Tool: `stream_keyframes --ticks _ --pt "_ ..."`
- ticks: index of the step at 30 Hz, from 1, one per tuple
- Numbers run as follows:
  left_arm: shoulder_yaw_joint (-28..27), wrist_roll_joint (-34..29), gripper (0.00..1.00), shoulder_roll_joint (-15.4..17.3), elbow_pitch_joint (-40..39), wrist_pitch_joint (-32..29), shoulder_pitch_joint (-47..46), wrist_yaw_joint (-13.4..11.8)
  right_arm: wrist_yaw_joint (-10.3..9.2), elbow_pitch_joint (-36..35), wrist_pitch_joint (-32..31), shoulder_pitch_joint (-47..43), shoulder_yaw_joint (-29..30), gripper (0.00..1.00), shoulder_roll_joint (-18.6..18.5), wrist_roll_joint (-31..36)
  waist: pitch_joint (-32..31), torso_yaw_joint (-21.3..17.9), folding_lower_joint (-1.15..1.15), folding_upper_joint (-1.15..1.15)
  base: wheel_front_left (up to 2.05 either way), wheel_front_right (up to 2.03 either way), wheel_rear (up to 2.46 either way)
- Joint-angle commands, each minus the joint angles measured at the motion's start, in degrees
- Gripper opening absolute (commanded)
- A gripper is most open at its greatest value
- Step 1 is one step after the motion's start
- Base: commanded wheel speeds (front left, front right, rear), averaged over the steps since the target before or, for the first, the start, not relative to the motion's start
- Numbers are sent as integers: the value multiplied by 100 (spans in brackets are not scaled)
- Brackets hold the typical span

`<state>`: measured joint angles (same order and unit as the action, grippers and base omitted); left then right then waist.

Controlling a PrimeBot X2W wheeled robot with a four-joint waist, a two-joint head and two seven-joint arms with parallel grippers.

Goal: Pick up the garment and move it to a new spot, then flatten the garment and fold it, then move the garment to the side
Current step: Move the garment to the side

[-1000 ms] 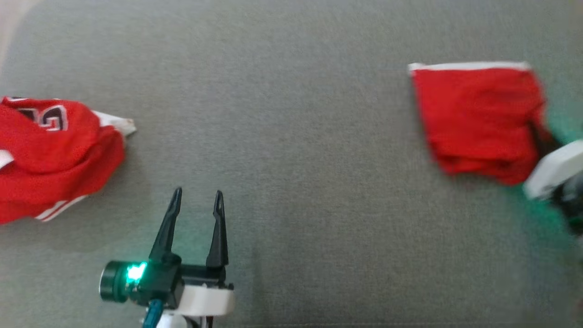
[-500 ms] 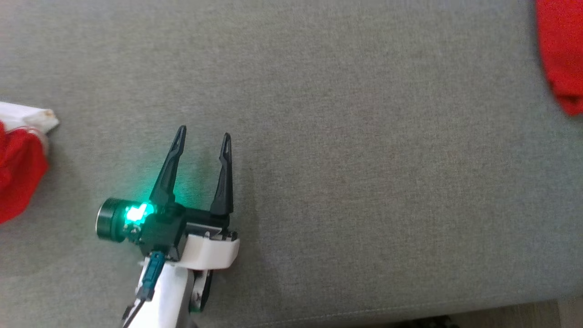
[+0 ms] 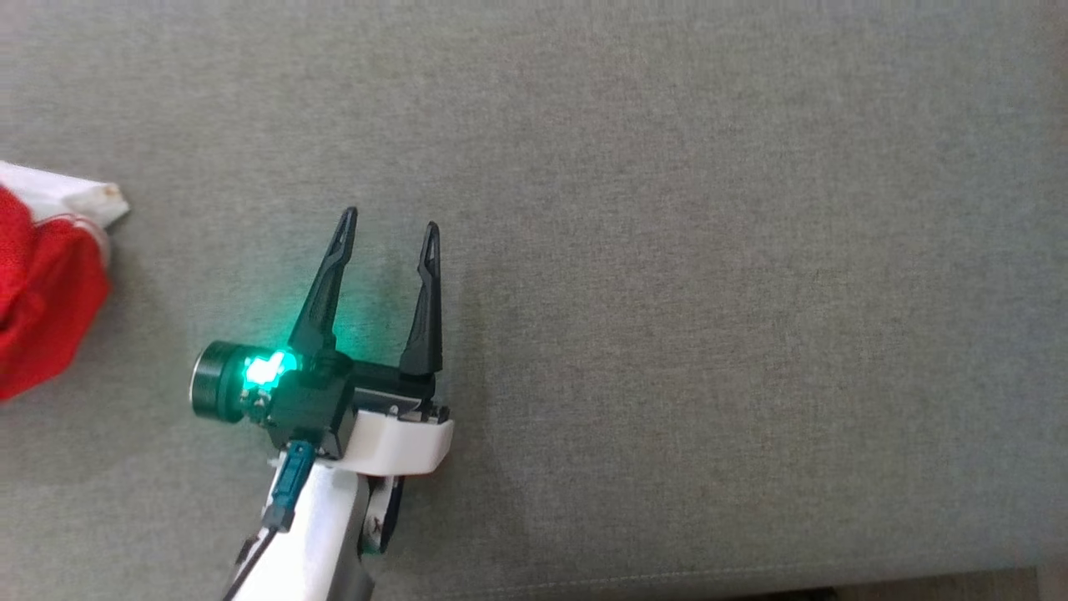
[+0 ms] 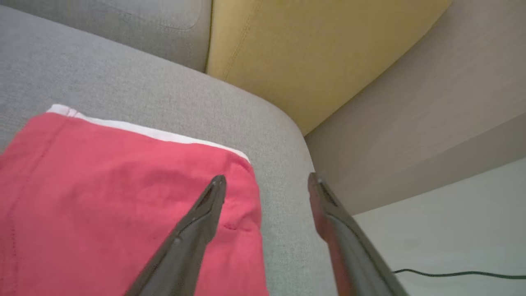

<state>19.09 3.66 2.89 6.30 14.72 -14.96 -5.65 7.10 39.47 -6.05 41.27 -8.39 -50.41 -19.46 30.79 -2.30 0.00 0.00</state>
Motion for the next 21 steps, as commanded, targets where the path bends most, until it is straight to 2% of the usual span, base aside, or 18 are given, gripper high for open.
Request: stream_keyframes --ticks 1,4,8,13,18,21 --pt "-141 32 100 -1 -160 28 87 -65 39 -167 157 -219 130 100 -116 195 -244 89 0 0 0 0 0" --pt "-217 52 100 -1 -117 28 243 -94 39 -396 478 -383 304 100 383 431 -543 97 0 0 0 0 0" --pt "-386 44 100 -1 -84 28 428 -112 39 -629 1121 -744 439 100 1241 647 -1019 74 0 0 0 0 0" --pt "-592 6 100 11 -51 28 678 -97 39 -464 1790 -1279 285 100 2284 694 -1743 56 0 0 0 0 0" --pt "-873 180 100 12 189 28 1055 -67 39 -211 2067 -1988 -50 100 3291 567 -2631 65 0 0 0 0 0" --pt "-967 246 100 9 298 28 1225 -46 39 -168 2092 -2316 -239 100 3610 507 -2942 79 0 0 0 0 0"
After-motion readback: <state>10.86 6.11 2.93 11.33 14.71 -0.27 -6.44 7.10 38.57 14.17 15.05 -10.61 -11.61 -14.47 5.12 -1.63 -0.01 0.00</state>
